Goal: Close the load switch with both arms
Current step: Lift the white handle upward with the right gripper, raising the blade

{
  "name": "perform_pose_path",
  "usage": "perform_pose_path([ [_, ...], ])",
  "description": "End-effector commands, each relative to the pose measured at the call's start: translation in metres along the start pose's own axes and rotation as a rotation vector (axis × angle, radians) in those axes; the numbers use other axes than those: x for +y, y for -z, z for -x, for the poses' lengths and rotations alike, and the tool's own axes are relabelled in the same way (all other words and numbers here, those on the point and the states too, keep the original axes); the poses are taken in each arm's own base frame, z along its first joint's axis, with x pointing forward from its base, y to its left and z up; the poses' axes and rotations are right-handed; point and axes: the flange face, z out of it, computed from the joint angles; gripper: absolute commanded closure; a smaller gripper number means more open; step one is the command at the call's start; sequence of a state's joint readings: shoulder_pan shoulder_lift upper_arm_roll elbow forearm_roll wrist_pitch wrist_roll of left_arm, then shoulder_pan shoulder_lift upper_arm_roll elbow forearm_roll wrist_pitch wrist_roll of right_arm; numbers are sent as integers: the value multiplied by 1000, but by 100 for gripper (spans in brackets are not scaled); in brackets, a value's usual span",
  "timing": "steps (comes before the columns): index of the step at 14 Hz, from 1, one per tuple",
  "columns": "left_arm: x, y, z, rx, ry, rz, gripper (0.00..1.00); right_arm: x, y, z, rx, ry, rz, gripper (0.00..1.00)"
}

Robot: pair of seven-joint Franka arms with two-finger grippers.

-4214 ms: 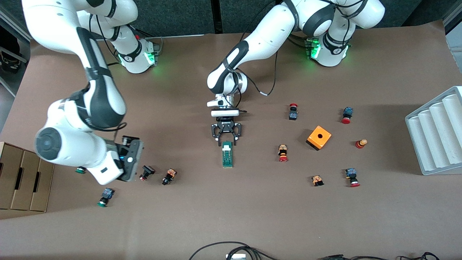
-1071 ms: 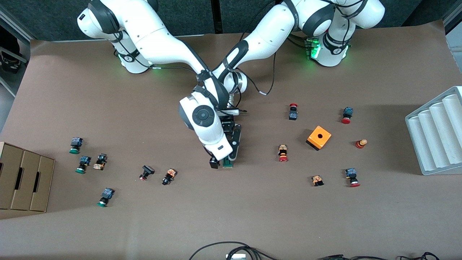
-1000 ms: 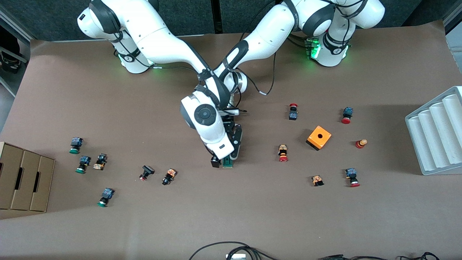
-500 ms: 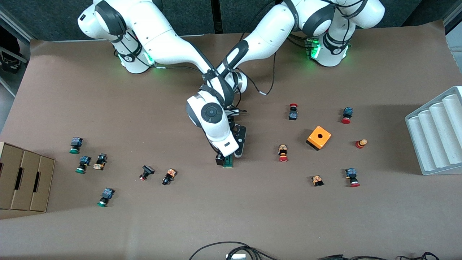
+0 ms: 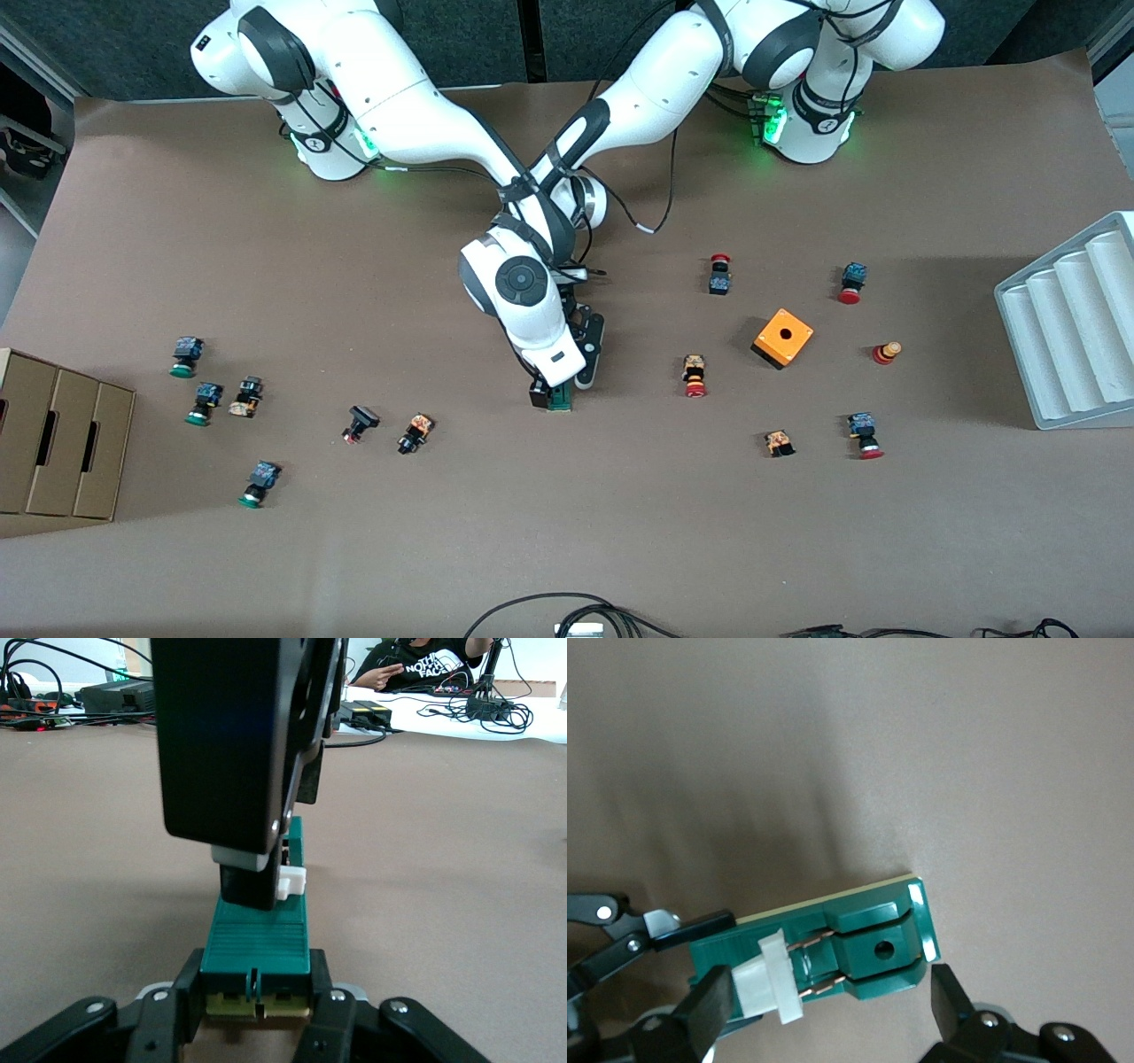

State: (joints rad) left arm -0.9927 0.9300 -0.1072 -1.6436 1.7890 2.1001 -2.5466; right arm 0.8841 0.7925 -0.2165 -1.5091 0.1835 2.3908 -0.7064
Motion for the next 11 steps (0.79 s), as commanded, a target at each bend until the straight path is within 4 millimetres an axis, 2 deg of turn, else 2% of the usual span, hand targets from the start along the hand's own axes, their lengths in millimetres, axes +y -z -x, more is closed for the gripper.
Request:
perform_pose_path([
  [1,0,0,12,-3,-16,14,68,-1,-3,-2,11,-20,16,1],
  [11,0,0,12,-3,-17,14,68,0,-3,-3,10,-7,22,0],
])
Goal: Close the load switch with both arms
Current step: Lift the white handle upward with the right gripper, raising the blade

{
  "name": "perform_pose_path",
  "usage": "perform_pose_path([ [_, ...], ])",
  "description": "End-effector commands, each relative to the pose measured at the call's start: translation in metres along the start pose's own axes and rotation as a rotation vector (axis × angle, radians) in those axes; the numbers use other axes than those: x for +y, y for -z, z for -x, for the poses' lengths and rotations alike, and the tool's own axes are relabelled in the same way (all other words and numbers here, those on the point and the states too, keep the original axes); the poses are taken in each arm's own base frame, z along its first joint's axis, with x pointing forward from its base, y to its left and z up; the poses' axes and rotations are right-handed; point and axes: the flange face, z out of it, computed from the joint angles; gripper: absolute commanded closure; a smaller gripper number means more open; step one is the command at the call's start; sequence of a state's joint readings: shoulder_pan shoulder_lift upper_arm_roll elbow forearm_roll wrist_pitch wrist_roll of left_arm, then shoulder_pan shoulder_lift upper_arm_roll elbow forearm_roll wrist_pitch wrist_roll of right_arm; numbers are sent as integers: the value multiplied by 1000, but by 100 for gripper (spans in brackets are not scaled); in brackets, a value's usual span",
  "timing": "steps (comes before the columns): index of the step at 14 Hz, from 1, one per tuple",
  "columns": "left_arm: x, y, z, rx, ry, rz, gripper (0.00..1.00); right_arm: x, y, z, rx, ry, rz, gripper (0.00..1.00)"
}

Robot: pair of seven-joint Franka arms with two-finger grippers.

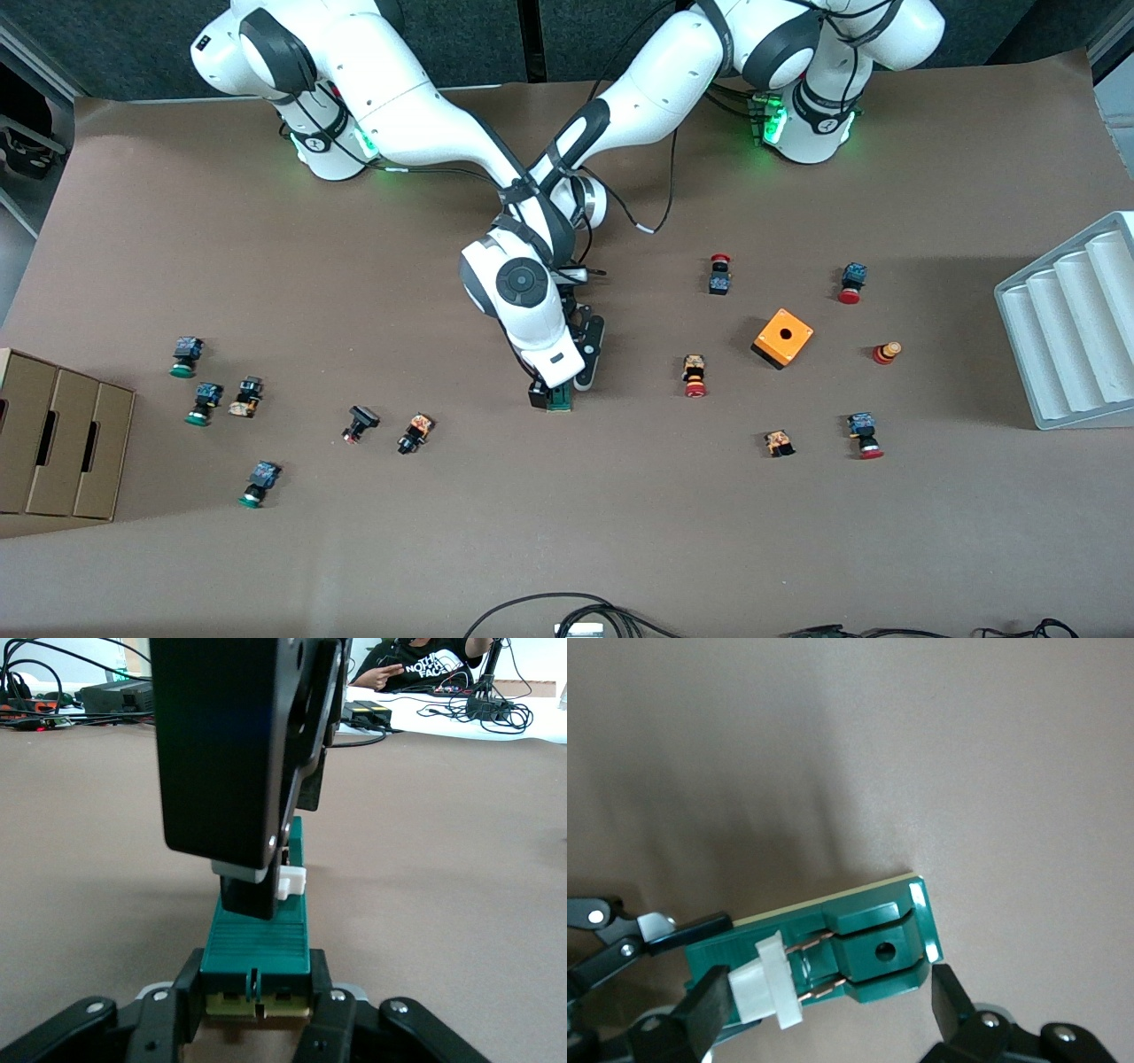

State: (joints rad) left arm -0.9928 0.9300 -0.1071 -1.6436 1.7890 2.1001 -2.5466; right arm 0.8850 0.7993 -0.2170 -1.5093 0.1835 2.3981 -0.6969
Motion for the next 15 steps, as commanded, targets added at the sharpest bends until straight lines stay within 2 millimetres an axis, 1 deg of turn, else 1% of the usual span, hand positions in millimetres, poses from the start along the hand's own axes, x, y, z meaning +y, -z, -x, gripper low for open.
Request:
perform_pose_path([
  [1,0,0,12,-3,-17,14,68,0,1,-3,5,13,27,0],
  [12,-2,-2,12,-3,-18,11,68,3,3,-4,4,56,57,1],
  [13,-1,-2,11,-2,-18,12,68,2,2,-4,2,57,56,2],
  [14,-1,-2,11,-2,-18,12,68,3,2,-3,2,56,56,5],
  [15,-1,-2,10,-1,-17,12,68,3,3,-4,3,57,57,7],
])
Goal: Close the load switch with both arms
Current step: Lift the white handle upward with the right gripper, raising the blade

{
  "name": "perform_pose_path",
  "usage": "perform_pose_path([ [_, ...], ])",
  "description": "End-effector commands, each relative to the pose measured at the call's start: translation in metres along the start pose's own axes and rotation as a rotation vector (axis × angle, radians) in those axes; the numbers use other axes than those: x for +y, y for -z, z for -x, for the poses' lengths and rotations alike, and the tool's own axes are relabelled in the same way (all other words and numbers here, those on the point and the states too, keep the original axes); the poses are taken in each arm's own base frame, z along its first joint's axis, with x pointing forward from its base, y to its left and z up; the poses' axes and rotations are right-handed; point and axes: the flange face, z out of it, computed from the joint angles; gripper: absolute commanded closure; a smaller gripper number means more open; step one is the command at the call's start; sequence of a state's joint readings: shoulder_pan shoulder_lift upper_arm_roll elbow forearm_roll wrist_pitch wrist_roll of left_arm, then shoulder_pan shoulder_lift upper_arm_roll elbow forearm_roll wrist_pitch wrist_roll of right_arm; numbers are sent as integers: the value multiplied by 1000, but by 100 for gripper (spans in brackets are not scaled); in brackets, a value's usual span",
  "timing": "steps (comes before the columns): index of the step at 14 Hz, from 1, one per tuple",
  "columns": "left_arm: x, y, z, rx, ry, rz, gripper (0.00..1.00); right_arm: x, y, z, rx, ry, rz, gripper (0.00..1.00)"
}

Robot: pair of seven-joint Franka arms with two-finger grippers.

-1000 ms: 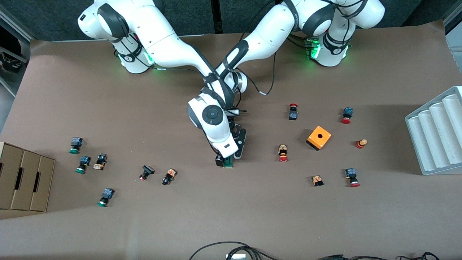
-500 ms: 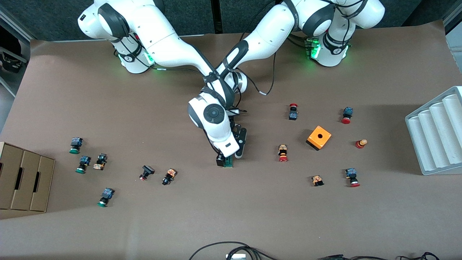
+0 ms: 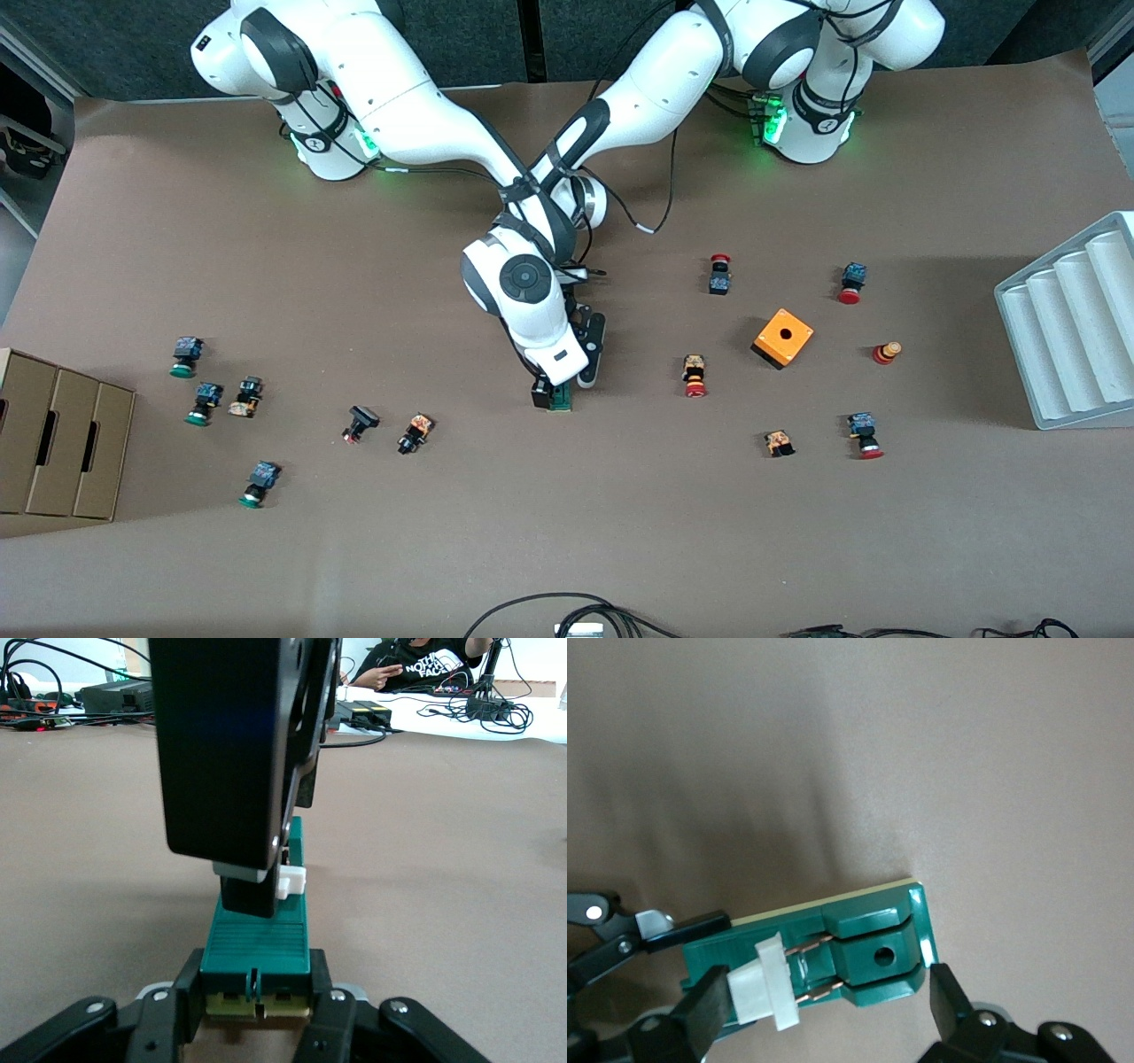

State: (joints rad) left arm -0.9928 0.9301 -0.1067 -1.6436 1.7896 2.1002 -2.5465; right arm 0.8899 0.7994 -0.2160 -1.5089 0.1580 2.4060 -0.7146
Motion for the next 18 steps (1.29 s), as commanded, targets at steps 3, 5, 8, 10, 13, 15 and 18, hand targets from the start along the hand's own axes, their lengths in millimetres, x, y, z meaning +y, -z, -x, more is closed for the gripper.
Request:
perform_pose_path([
  [3,-2,-2,12,-3,-19,11,68,6,2,-1,6,27,40,17],
  [5,-2,-2,12,-3,-18,11,68,10,3,2,6,44,42,20],
  [8,-2,-2,12,-3,-19,11,68,11,4,2,8,81,45,25],
  [10,-2,-2,12,-2,-18,12,68,11,4,2,8,82,45,25],
  [13,-2,-2,12,-3,-19,11,68,13,6,3,10,80,47,26],
  [15,-2,-2,12,-3,-19,11,68,16,8,4,9,91,53,26],
  [18,-2,-2,12,-2,-20,12,68,25,11,10,4,95,64,27],
])
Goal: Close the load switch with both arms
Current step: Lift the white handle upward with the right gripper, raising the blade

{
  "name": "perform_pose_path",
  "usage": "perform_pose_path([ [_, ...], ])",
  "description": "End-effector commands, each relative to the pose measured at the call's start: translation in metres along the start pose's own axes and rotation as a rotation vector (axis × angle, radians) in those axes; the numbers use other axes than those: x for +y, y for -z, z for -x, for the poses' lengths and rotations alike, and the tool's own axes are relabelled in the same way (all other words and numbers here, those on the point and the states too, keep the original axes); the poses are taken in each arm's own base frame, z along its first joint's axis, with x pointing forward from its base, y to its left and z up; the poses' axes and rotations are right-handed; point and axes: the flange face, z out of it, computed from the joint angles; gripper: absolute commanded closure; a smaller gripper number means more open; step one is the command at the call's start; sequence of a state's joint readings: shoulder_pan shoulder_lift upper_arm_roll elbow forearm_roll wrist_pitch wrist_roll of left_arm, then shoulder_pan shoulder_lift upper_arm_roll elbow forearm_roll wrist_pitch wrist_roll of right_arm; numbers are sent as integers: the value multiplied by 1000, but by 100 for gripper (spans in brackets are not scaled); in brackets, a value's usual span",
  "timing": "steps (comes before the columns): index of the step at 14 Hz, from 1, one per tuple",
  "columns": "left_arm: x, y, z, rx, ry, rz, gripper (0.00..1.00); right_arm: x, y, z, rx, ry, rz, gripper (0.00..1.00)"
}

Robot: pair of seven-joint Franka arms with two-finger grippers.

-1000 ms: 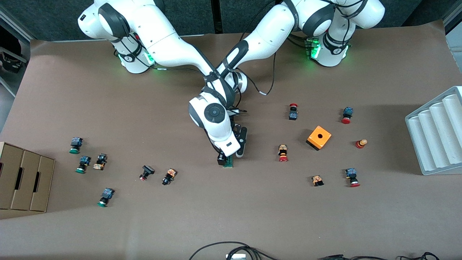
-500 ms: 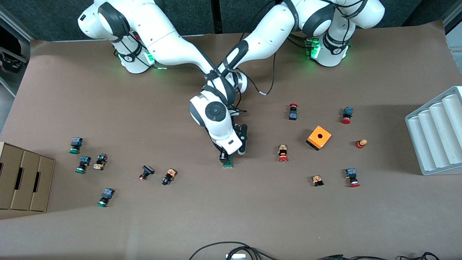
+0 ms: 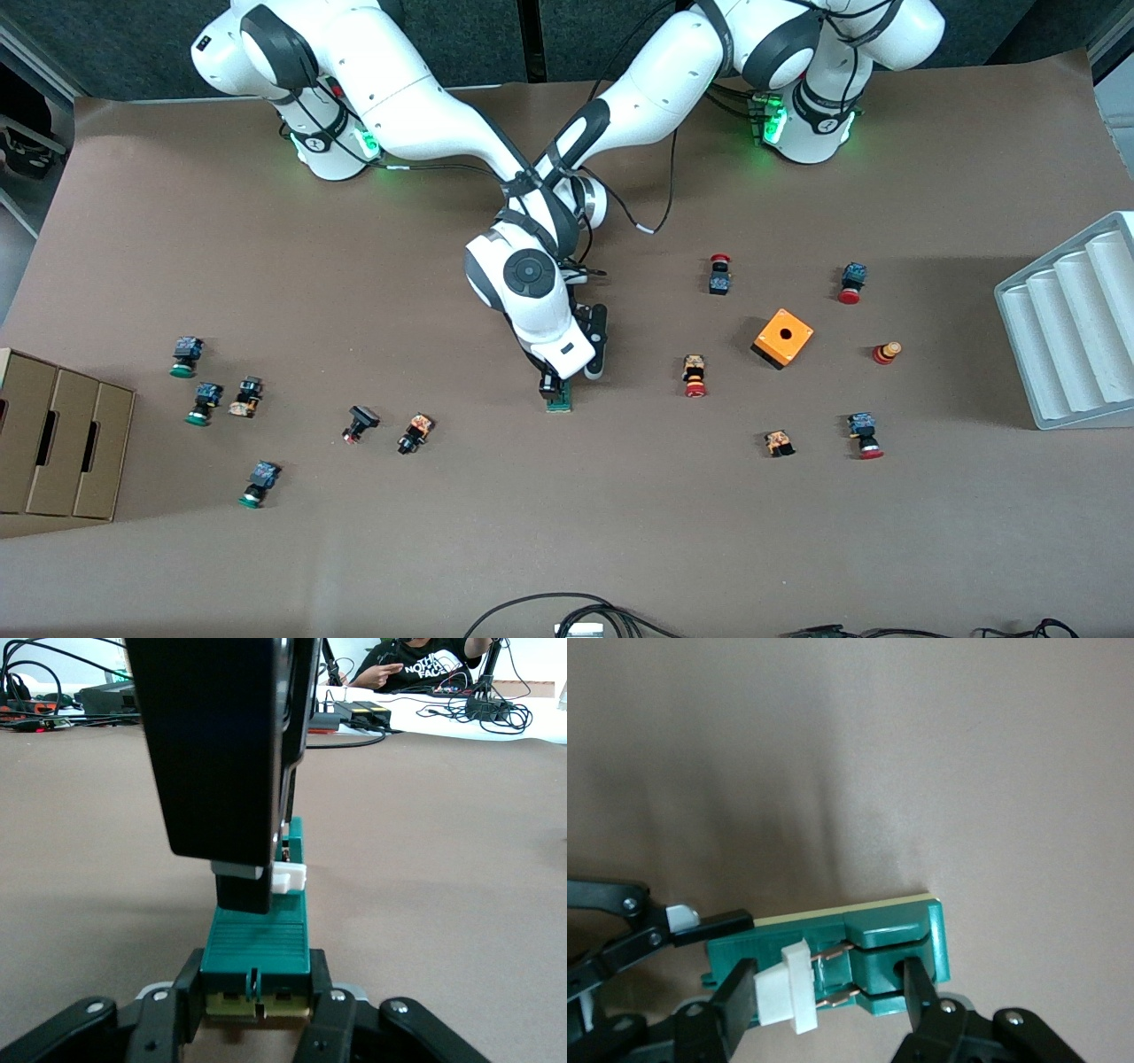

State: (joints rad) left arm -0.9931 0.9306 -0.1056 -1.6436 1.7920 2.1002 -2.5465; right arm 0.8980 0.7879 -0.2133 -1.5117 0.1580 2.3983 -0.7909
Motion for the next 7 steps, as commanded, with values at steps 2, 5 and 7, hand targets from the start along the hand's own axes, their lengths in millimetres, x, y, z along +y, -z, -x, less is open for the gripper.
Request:
perform_pose_path([
  [2,-1,-1,12,-5,-17,10,68,33,11,15,5,30,77,27],
  [5,-1,-1,12,-5,-17,10,68,39,12,19,0,32,83,27],
  [7,-1,-1,12,-5,-17,10,68,38,12,18,0,34,83,27],
])
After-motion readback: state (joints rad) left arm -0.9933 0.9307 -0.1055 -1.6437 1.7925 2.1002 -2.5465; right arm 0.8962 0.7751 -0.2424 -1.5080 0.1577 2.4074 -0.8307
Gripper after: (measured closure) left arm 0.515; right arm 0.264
